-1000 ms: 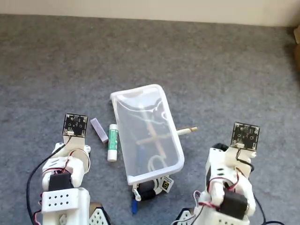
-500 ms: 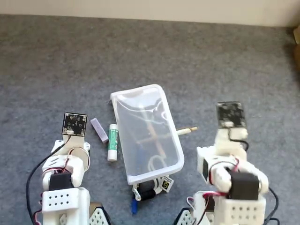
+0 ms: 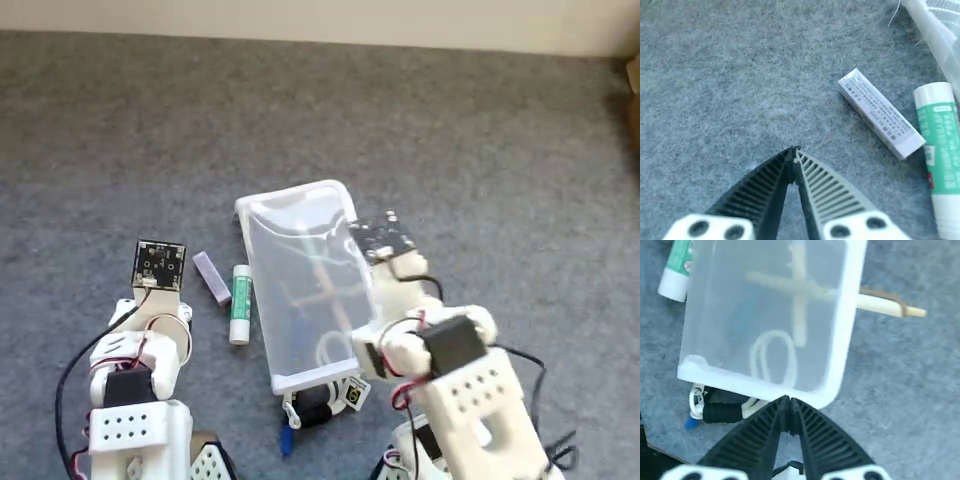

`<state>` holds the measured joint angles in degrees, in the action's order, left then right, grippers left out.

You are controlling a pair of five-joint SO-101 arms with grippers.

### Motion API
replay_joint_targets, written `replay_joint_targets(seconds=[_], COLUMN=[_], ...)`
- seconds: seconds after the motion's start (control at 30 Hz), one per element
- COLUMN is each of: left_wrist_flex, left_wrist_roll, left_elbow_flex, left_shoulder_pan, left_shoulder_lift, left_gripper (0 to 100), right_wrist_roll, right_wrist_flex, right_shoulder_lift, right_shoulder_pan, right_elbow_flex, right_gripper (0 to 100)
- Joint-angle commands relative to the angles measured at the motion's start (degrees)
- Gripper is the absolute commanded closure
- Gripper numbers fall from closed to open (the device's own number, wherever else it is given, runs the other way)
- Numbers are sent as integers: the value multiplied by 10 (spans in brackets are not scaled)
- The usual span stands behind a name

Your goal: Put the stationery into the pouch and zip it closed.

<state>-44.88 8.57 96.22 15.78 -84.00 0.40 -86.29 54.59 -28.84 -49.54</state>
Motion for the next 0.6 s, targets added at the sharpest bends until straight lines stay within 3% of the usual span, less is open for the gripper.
replay_joint_targets(seconds=[0.0, 0.57], left_wrist_flex=[13, 13], left_wrist_roll=[4, 4], left_elbow_flex=[15, 15], left_shoulder_pan=[3, 3], left_shoulder_lift=[-7, -7], left_gripper=[993, 993], right_wrist_roll=[-20, -17], right_wrist_flex=[54, 283], right_shoulder_lift=[-46, -239], right_shoulder_pan=[-28, -23], right_elbow_flex=[-11, -15], right_gripper=[995, 995])
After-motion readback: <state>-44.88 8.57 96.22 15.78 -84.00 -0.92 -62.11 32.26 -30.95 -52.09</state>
